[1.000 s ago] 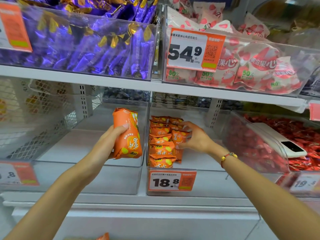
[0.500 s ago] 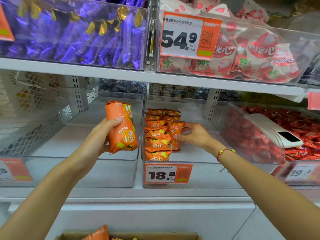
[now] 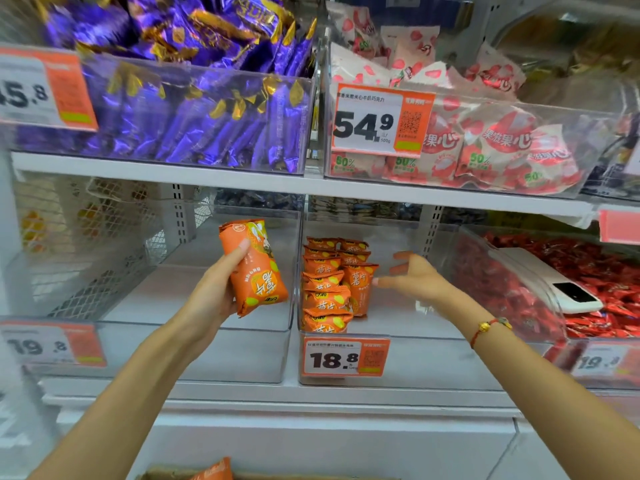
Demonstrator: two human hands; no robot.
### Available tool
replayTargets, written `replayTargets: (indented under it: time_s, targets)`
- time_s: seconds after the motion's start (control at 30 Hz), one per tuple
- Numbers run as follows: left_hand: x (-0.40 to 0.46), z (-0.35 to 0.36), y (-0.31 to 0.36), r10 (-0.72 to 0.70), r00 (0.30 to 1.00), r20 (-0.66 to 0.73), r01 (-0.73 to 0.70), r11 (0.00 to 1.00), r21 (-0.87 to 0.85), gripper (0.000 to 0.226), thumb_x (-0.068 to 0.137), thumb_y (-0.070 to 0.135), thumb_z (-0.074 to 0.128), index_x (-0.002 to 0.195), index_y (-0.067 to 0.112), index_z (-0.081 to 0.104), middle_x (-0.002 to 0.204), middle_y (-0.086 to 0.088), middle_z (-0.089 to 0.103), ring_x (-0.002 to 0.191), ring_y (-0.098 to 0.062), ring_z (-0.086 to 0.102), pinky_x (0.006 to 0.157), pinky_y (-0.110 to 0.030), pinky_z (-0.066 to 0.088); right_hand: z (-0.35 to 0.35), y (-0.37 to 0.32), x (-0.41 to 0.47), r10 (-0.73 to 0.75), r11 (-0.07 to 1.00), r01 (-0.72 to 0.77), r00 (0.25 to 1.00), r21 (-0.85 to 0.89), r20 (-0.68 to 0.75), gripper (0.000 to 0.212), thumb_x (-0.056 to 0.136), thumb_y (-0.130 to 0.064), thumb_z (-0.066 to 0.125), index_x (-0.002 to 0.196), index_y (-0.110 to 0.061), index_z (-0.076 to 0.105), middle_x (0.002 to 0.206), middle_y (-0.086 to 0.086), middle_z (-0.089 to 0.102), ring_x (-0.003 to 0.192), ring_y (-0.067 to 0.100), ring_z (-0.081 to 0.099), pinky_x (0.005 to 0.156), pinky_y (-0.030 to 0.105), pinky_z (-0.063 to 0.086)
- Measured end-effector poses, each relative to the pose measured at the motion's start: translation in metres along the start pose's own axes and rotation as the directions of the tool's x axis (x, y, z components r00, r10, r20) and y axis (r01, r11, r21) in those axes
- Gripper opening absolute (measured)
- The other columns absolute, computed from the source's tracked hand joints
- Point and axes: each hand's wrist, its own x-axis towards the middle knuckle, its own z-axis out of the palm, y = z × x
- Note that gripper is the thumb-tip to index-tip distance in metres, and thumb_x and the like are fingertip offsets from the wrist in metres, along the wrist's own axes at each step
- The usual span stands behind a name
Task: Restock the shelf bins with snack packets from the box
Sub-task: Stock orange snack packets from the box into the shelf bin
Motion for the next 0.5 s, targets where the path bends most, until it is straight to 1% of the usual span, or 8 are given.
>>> replayTargets:
  time_s: [0.07,0.13,0.17,0.23,0.3,0.37,0.43,0.5]
  targets:
    - [-0.010,0.005,0.007,0.009,1.000,0.010,-0.010,0.998,0.055,0.047,0.074,0.052,0.060,0.111,0.024,0.060,0.112,-0.006,0.071,0.099,-0.021,0.068,0.096,-0.043,0.050,-0.006,-0.014,-0.021,-0.053,0.994,0.063,0.993,0.091,-0.106,0.066,0.082,-0.030,0.074,0.137,-0.011,0.042,0.129,0.009,0.055,0.107,0.020,0.055,0.077,0.026,0.045]
    - [-0.022,0.009,0.011,0.034,0.999,0.042,-0.039,0.989,0.145,0.031,0.084,0.051,0.054,0.105,0.030,0.061,0.101,0.004,0.075,0.088,-0.011,0.071,0.088,-0.034,0.051,-0.011,-0.030,-0.045,-0.136,0.980,0.156,0.979,0.123,-0.151,0.048,0.085,-0.030,0.071,0.128,-0.016,0.053,0.117,0.002,0.062,0.097,0.014,0.059,0.069,0.023,0.047]
    - [-0.029,0.011,0.012,0.073,0.996,0.056,-0.082,0.980,0.181,0.026,0.087,0.049,0.052,0.105,0.032,0.061,0.095,0.010,0.075,0.086,-0.007,0.071,0.083,-0.029,0.052,-0.012,-0.039,-0.058,-0.185,0.969,0.203,0.974,0.141,-0.131,0.038,0.086,-0.031,0.069,0.121,-0.019,0.059,0.112,0.000,0.065,0.093,0.012,0.062,0.069,0.022,0.050]
    - [-0.044,0.016,0.013,0.175,0.982,0.075,-0.187,0.958,0.217,0.025,0.085,0.046,0.054,0.106,0.035,0.061,0.095,0.017,0.074,0.091,-0.003,0.069,0.078,-0.022,0.050,-0.013,-0.059,-0.084,-0.262,0.941,0.253,0.965,0.224,0.012,0.026,0.087,-0.035,0.066,0.109,-0.022,0.066,0.102,-0.001,0.071,0.085,0.008,0.067,0.071,0.021,0.054]
    - [-0.058,0.025,0.013,0.263,0.962,0.072,-0.271,0.948,0.165,0.033,0.078,0.040,0.060,0.109,0.029,0.063,0.100,0.012,0.073,0.094,-0.005,0.068,0.076,-0.019,0.051,-0.010,-0.078,-0.107,-0.316,0.927,0.247,0.919,0.281,0.235,0.034,0.082,-0.048,0.062,0.107,-0.025,0.068,0.098,-0.004,0.072,0.084,0.005,0.068,0.074,0.021,0.056]
    - [-0.067,0.034,0.013,0.293,0.952,0.086,-0.297,0.953,0.050,0.038,0.075,0.033,0.067,0.111,0.022,0.063,0.101,0.006,0.074,0.092,-0.006,0.068,0.074,-0.017,0.054,-0.003,-0.090,-0.121,-0.338,0.931,0.244,0.859,0.273,0.384,0.052,0.071,-0.061,0.058,0.110,-0.028,0.065,0.102,-0.007,0.072,0.091,0.004,0.068,0.082,0.025,0.056]
    - [-0.072,0.043,0.014,0.315,0.943,0.107,-0.315,0.949,-0.020,0.037,0.073,0.025,0.074,0.108,0.018,0.063,0.098,0.004,0.074,0.090,-0.006,0.069,0.074,-0.017,0.054,0.005,-0.093,-0.125,-0.346,0.924,0.228,0.840,0.307,0.419,0.063,0.064,-0.061,0.063,0.115,-0.025,0.062,0.108,-0.003,0.070,0.096,0.008,0.068,0.085,0.028,0.056]
    - [-0.073,0.051,0.014,0.380,0.919,0.104,-0.380,0.925,-0.013,0.036,0.072,0.027,0.070,0.105,0.015,0.063,0.095,0.003,0.073,0.092,-0.008,0.069,0.076,-0.016,0.052,0.005,-0.090,-0.122,-0.338,0.877,0.141,0.860,0.459,0.382,0.064,0.062,-0.049,0.073,0.117,-0.018,0.061,0.109,0.002,0.070,0.095,0.014,0.069,0.079,0.028,0.056]
